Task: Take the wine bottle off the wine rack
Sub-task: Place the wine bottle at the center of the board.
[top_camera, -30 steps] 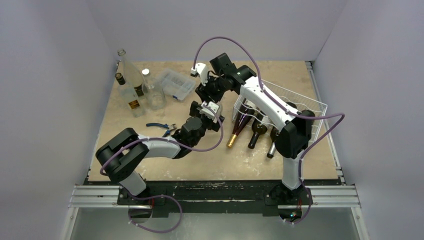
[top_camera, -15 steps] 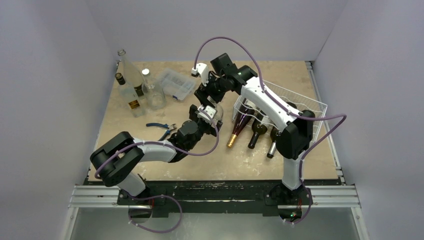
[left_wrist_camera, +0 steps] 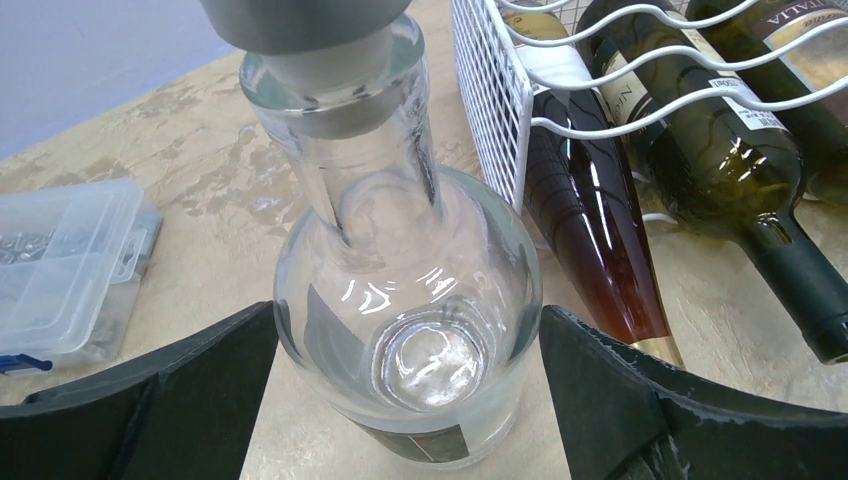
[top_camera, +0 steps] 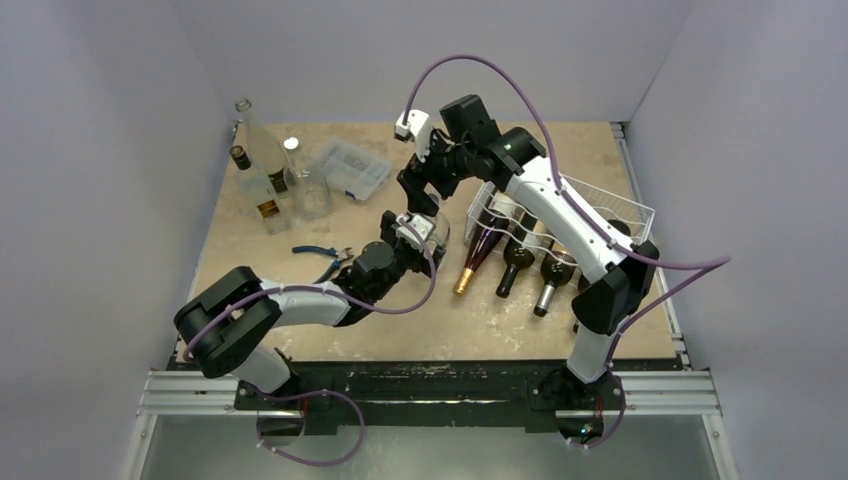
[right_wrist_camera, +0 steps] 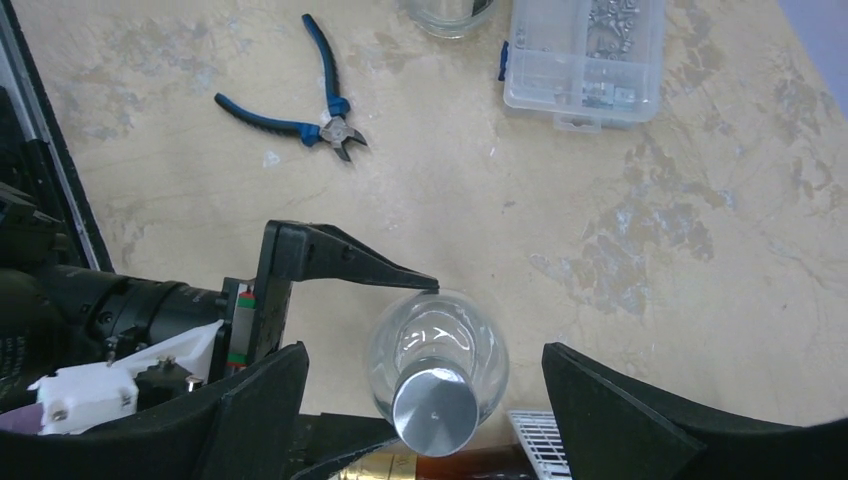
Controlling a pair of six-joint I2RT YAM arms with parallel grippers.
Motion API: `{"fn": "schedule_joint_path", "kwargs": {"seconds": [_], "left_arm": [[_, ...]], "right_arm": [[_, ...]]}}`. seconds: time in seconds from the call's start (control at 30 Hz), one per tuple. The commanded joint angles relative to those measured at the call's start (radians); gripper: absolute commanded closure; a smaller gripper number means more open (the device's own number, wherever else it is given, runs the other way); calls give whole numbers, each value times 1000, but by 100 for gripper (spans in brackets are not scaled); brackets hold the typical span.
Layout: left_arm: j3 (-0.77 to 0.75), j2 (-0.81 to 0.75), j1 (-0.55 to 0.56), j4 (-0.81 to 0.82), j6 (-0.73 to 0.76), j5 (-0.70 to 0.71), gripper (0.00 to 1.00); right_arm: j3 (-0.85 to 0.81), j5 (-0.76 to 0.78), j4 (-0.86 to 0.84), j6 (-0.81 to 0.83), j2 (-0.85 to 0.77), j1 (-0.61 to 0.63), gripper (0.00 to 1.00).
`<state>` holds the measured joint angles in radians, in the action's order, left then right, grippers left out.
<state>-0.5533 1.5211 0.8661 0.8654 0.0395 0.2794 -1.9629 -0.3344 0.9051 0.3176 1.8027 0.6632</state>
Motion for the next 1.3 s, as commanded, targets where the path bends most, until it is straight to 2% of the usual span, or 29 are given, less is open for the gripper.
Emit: {"fn": "schedule_joint_path", "kwargs": {"seconds": [0.0,0.27,0.47,0.73,1.03,1.27], "left_arm": [[-1,-69,-4,42,-6,-27,0],[1,-113,-4,-18,-1,-64,0],[27,-128,-4,-3,44,-131,0],[29,-143,-4,-8,97,-155,0],[43,-141,-5,34,82,-203,0],[52,-210,-34,14,19,-214,0]], "right_arm": [[-9,-32,3,-19,-57,2,9],[49,-135,-2,-4,-170,-71,7],[176,-265,-40,13,-294,-157,6],[411,-447,-124,66,-493,-284,5],[721,-614,-312,103,-745,-433,1],[882,-717,-415,123,-889,-519,1]]}}
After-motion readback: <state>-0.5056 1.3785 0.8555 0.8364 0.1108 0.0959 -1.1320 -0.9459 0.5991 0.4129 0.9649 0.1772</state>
